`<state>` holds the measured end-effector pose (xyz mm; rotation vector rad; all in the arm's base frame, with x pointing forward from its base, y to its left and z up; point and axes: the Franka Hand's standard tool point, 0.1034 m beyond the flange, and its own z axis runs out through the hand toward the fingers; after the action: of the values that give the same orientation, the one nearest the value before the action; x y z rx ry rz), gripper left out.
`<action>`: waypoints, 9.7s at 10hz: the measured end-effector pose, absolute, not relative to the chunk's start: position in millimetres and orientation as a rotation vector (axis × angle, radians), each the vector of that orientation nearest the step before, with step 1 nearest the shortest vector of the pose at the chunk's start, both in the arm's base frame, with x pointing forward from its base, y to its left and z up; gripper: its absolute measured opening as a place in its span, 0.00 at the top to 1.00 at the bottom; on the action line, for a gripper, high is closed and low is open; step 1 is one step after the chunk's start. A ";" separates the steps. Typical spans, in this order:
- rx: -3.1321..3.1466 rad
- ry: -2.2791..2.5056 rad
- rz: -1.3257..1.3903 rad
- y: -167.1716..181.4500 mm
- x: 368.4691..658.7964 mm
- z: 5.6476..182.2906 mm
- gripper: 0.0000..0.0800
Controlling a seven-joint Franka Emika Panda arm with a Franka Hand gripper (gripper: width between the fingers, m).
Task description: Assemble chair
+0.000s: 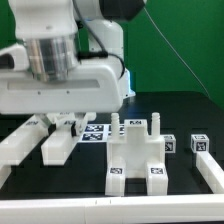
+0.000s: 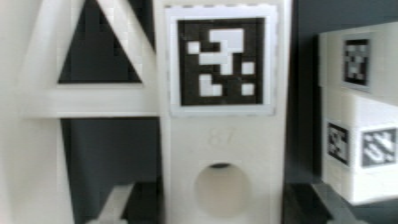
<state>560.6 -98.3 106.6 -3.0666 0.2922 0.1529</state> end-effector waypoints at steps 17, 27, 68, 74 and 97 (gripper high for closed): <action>-3.146 0.197 0.158 39.6 563.5 157.7 0.64; -3.162 0.161 0.145 56.5 549.9 122.8 0.64; -3.095 0.586 0.078 151.8 474.3 99.3 0.19; -3.015 0.779 0.035 151.1 469.1 80.7 0.19; -2.997 0.990 0.067 173.0 448.2 16.2 0.65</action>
Offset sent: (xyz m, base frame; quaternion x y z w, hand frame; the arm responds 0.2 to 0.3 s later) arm -0.0049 0.0428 0.0144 -0.0657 -0.0114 -0.0182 0.9976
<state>448.2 173.0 16.2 -2.9972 0.9896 0.0668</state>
